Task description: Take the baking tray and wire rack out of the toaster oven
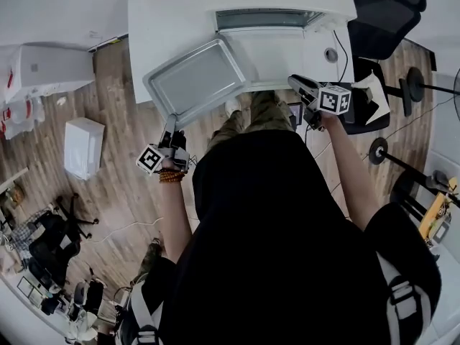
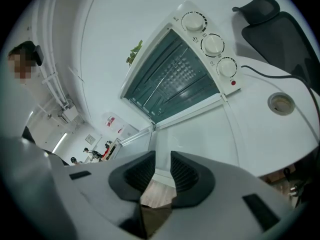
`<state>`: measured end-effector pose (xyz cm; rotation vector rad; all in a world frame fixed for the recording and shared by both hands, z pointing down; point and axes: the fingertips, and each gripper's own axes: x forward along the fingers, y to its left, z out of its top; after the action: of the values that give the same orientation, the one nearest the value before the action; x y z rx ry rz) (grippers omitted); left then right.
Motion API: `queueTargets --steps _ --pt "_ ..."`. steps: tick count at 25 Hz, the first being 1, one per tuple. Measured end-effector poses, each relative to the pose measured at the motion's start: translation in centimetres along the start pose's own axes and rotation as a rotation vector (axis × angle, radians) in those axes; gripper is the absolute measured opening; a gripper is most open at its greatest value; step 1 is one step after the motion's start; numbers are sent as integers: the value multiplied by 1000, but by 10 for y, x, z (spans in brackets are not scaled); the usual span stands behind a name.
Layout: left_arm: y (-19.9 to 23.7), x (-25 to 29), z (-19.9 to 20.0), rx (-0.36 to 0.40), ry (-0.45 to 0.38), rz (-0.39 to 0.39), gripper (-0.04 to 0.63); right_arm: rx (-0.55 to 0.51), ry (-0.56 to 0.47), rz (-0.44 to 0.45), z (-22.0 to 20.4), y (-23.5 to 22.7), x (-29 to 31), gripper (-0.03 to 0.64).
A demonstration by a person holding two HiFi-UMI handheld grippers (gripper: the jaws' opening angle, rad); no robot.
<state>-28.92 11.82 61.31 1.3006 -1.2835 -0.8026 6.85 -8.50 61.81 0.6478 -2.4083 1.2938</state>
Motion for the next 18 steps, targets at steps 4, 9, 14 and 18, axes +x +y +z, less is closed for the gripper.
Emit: queueTargets --steps 4,9,14,18 --pt "9 -21 15 -30 -81 -5 73 0 7 -2 -4 1 7 86" --pt "21 -33 30 -84 -195 -24 75 -6 30 15 -8 7 15 87" --pt "31 -29 48 -133 -287 -14 79 -25 36 16 -6 10 18 86" --pt "42 -17 61 -142 -338 21 81 -32 37 20 -4 10 17 87"
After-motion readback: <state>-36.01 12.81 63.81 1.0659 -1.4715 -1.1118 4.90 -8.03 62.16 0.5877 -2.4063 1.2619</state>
